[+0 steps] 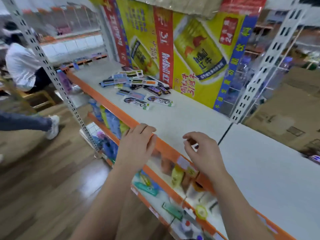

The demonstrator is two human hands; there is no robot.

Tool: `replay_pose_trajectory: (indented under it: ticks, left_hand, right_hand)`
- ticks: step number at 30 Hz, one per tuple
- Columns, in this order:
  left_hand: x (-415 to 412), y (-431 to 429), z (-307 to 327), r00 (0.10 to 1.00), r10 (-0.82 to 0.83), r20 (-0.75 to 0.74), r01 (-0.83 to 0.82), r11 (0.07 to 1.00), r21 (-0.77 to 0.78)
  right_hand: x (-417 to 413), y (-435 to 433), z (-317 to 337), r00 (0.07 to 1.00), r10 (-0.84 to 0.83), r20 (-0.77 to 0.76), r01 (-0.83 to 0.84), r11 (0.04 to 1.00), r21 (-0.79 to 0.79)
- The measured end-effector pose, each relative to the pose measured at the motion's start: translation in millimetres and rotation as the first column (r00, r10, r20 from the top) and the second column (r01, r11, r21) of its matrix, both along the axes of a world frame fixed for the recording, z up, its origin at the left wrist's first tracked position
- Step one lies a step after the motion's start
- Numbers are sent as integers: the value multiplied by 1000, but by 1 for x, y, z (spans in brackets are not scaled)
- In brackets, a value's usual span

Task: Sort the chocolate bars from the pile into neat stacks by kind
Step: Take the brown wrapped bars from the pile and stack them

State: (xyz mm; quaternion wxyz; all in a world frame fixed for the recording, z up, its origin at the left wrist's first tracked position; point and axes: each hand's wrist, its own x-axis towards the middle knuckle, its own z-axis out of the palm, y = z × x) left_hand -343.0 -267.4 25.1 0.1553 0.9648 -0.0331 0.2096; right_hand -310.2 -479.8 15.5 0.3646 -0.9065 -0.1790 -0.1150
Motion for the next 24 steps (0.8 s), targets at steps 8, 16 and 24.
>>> replay_pose_trajectory:
  ticks: [8, 16, 24]
  left_hand:
    - [67, 115, -5, 1000, -12, -23, 11, 999, -42]
    - [178, 190, -11, 997, -42, -63, 41, 999, -10]
    - [258, 212, -26, 982, -147, -122, 143, 989, -39]
  right_hand:
    - [77, 112, -3, 999, -30, -17, 29, 999, -22]
    - [212, 174, -8, 985, -169, 12, 170, 981, -91]
    - [292, 198, -36, 931, -362, -51, 306, 847, -435]
